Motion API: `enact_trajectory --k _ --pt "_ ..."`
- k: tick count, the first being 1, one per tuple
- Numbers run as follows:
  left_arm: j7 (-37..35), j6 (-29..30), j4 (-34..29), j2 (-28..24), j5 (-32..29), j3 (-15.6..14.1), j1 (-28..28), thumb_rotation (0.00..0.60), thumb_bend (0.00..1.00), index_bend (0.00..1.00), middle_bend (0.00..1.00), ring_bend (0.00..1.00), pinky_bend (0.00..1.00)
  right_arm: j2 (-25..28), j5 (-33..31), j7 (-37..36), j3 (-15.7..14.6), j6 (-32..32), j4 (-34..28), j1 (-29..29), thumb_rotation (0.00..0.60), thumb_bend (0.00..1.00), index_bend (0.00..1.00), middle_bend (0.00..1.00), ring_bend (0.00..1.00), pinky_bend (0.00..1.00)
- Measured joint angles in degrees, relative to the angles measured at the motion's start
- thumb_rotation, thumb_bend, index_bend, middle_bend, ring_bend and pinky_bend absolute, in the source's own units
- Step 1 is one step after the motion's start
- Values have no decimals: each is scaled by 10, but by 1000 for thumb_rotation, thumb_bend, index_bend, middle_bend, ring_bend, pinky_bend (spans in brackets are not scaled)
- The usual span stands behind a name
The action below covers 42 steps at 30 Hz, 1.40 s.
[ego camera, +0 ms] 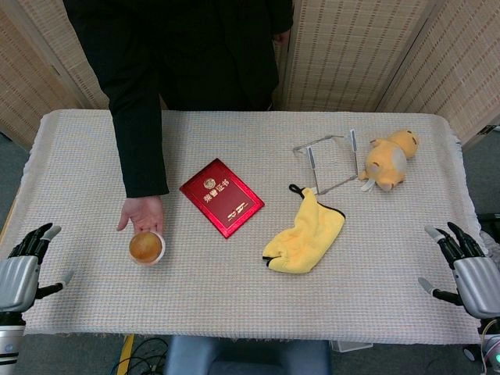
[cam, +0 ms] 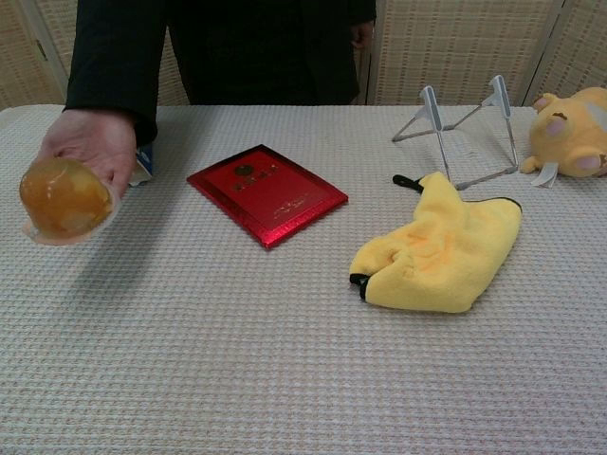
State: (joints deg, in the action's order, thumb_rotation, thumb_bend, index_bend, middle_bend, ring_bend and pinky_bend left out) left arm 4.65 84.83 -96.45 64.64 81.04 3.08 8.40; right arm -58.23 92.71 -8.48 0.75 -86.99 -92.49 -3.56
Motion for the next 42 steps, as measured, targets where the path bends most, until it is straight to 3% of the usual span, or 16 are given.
enact_trajectory --k 13,24,32,42 --pt "-18 -11 4 -9 50 3 19 600 271 164 119 131 277 7 2 1 7 -21 -4 4 600 193 99 161 70 129" --pt "-45 -111 16 -31 150 5 122 600 271 171 103 131 276 25 -1 11 14 -31 -19 8 600 192 99 161 70 129" --pt "-22 -202 -9 -44 152 6 185 600 271 166 91 131 275 24 -5 4 11 -33 -13 14 600 192 99 161 70 130" --pt "44 -249 -19 -37 110 11 214 600 270 272 91 132 296 21 -5 -9 10 -31 -4 15 600 193 99 161 70 129"
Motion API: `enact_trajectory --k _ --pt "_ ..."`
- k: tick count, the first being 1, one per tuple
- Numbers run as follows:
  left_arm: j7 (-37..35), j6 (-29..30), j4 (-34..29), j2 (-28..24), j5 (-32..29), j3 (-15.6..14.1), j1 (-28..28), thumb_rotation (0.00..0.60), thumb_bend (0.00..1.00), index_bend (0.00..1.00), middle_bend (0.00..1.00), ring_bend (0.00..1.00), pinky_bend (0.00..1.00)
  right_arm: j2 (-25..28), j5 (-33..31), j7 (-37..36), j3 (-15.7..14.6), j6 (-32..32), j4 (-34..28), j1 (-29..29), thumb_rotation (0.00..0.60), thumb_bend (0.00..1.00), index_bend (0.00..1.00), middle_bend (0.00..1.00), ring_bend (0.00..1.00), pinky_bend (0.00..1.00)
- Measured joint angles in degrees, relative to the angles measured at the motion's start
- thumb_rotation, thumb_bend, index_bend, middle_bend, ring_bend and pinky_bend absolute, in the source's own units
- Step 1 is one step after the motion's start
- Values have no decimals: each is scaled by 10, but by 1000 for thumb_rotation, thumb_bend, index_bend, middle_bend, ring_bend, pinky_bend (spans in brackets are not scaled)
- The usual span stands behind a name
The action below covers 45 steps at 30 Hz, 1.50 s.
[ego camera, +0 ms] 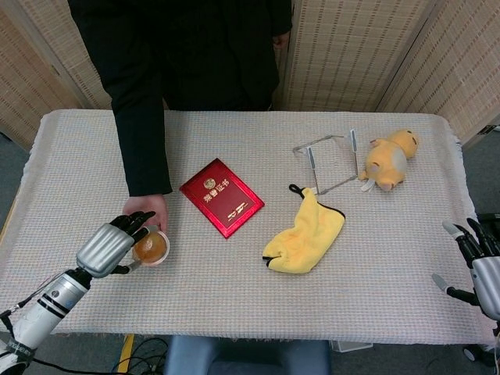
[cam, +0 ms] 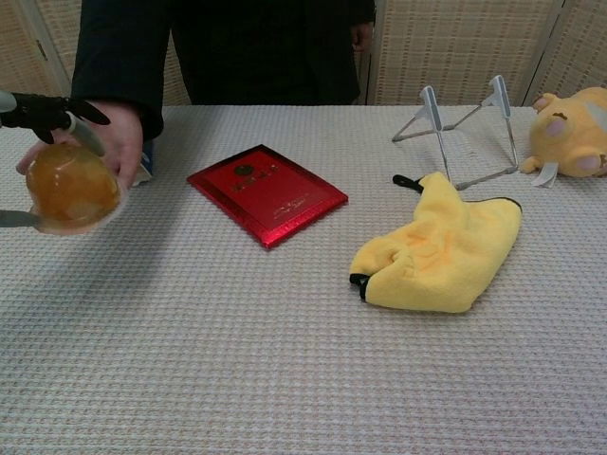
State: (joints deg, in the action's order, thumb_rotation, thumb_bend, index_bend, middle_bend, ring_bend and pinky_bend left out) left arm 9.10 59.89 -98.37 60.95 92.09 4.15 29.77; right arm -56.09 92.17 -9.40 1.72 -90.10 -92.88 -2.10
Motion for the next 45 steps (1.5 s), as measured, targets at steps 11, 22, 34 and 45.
enact_trajectory --k 11,22,34,45 --pt "-13 -28 8 15 -19 2 29 600 270 336 124 180 501 -3 -3 -2 0 5 4 0 600 193 99 161 70 129" --pt "-43 0 67 63 -9 11 45 600 272 615 574 577 877 -3 -10 -8 1 6 8 2 600 193 98 161 70 129" --pt "-98 84 93 69 25 6 29 600 273 651 662 654 939 -8 -11 -7 4 9 10 -1 600 193 99 166 70 130" --pt "-75 140 38 11 51 -29 -23 600 273 647 663 653 939 -10 -8 -9 4 10 13 -2 600 193 99 166 70 129"
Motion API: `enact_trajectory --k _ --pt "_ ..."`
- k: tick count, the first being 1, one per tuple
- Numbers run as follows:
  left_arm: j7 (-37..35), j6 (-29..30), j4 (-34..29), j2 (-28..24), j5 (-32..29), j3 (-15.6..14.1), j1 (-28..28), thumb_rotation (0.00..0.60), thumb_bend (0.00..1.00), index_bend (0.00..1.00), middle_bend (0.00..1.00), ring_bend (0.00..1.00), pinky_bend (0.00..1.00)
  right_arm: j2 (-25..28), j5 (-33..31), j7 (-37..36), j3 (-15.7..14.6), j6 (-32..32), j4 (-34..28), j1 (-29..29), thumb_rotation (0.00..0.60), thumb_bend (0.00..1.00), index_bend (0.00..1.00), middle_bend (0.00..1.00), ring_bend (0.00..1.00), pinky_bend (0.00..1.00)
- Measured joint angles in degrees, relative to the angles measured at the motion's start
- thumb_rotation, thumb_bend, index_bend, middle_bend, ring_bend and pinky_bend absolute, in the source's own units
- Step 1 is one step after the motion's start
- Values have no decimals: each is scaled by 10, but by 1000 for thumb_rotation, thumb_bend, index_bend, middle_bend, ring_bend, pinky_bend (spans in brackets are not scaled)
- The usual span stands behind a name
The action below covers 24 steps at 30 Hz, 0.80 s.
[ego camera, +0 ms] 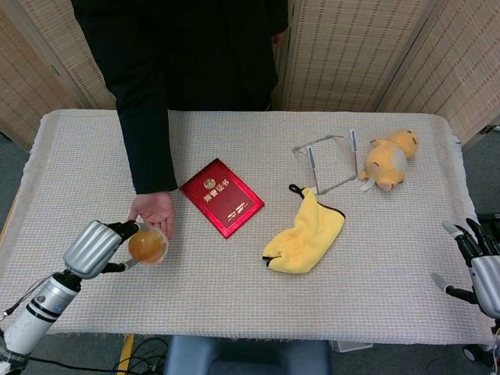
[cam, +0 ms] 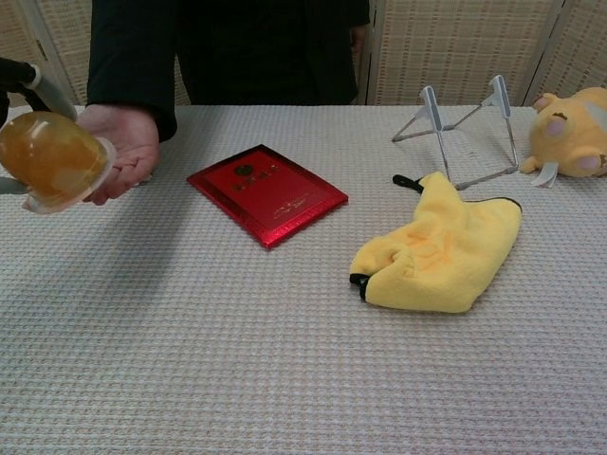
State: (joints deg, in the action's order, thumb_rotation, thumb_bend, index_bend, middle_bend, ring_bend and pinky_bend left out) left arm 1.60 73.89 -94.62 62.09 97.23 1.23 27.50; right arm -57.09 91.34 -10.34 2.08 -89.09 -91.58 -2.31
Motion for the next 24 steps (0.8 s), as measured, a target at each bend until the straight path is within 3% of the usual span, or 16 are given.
enact_trajectory --k 7,20,22,24 --pt "21 -9 11 11 -23 -20 -23 600 273 635 663 651 939 0 3 -4 -1 2 3 -2 600 193 99 166 70 129" --pt "35 -72 110 111 -60 -24 -14 600 273 605 654 637 930 1 5 -8 -3 -7 5 4 600 193 98 185 70 129" --pt "37 -81 114 117 -65 -24 -12 600 273 521 570 569 868 1 7 -7 -3 -8 4 4 600 193 98 185 70 129" --pt "40 -98 111 118 -74 -25 -8 600 272 349 379 387 705 2 9 -6 -3 -9 3 3 600 193 98 185 70 129"
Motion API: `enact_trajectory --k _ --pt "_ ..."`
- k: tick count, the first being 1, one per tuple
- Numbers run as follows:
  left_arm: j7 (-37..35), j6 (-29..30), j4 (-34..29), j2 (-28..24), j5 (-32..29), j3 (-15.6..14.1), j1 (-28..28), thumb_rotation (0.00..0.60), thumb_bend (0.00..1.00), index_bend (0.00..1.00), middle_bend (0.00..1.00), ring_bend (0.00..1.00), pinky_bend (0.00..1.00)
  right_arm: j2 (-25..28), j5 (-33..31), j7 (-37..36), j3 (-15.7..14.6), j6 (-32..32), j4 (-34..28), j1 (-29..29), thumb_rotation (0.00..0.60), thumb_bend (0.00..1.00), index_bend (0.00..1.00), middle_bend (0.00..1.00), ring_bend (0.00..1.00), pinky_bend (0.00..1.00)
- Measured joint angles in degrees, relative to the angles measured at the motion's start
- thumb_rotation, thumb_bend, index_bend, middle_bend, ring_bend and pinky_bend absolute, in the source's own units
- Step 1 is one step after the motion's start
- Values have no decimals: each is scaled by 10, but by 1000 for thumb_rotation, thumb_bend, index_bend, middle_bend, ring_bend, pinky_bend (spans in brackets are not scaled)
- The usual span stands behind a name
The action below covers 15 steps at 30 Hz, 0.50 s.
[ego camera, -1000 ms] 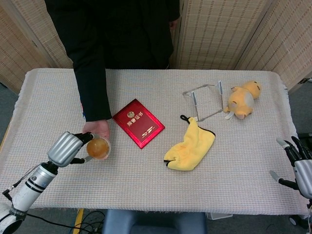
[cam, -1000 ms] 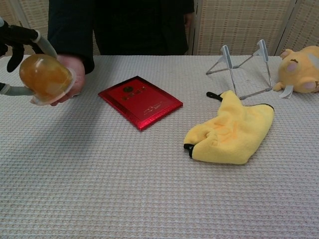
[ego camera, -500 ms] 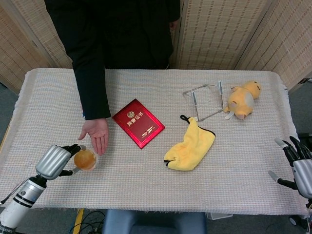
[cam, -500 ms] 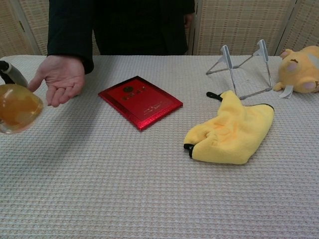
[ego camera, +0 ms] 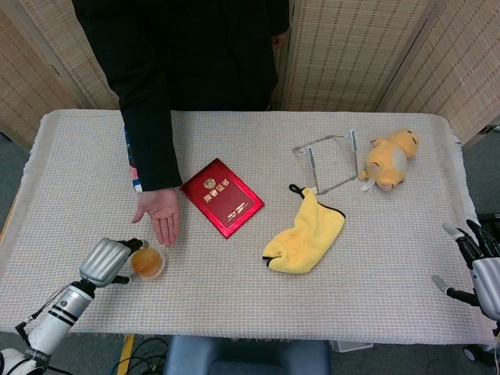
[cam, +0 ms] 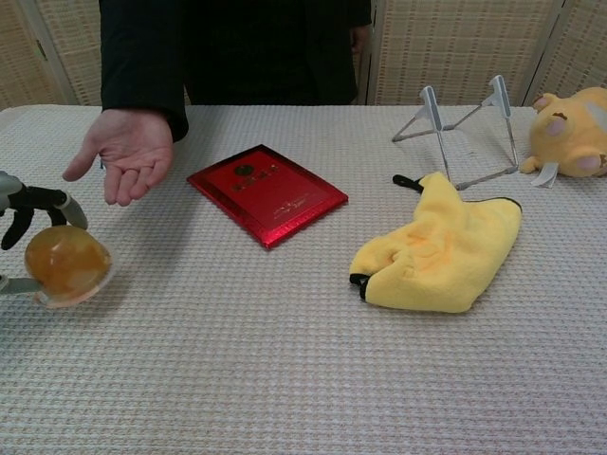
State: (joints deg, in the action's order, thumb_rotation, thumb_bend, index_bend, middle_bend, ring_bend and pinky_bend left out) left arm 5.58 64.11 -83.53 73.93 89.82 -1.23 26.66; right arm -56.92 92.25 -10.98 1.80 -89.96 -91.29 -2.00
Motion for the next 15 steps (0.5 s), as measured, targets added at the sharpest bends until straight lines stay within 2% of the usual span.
enact_trajectory --k 2,4,5,9,15 --pt "8 -20 -9 -3 -13 -1 3 600 271 145 186 194 496 1 2 1 1 -2 -2 0 600 193 98 185 70 129" --pt "19 -30 -21 -6 -25 -1 5 600 272 30 88 102 383 2 0 1 1 -2 -3 0 600 193 98 185 70 129" --pt "25 -31 -29 -8 -31 -1 4 600 272 6 58 74 351 3 0 1 1 -2 -3 0 600 193 98 185 70 130" --pt "25 -15 -38 -11 -38 1 -4 600 271 0 6 38 311 3 0 1 0 -2 -3 0 600 193 98 185 70 129" --pt "22 34 -61 -34 -52 7 -33 600 272 0 0 27 301 3 -1 3 0 3 -3 -1 600 193 98 185 70 129"
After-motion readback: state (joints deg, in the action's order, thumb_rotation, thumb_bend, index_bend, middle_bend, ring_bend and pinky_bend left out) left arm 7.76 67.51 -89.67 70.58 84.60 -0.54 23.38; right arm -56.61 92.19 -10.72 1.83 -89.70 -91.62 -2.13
